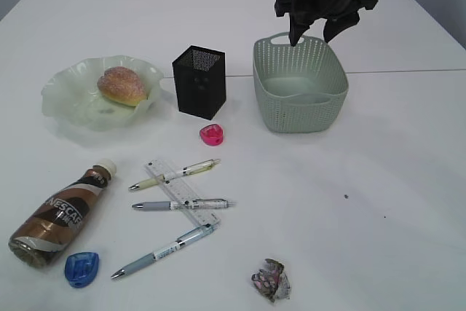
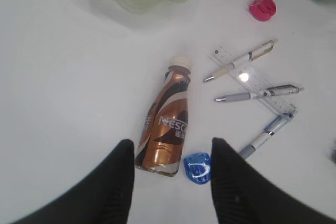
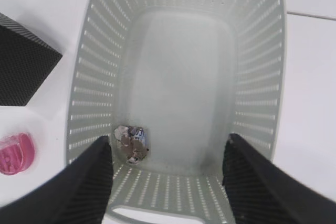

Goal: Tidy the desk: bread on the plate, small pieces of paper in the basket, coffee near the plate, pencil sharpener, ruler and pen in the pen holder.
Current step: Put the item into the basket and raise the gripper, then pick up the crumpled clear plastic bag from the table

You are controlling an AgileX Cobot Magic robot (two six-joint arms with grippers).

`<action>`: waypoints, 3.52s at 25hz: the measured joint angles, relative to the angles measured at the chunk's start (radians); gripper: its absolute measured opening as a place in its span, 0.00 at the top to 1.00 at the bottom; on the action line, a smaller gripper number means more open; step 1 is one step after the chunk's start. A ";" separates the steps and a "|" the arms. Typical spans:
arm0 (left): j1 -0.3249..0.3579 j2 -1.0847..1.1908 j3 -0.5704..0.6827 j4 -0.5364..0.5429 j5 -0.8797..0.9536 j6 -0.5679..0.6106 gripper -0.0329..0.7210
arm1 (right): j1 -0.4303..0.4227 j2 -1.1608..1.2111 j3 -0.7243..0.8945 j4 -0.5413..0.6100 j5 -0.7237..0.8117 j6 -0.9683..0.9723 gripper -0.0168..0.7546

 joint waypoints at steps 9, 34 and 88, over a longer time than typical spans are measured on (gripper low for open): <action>0.000 0.000 0.000 -0.002 0.040 0.000 0.49 | 0.009 -0.140 0.123 0.084 0.011 0.000 0.34; 0.000 0.000 0.000 -0.002 0.170 0.000 0.49 | 0.382 -0.695 1.030 0.163 0.004 0.026 0.34; 0.000 0.000 0.000 0.008 0.196 0.000 0.49 | 0.383 -0.339 1.207 0.287 -0.308 -0.044 0.34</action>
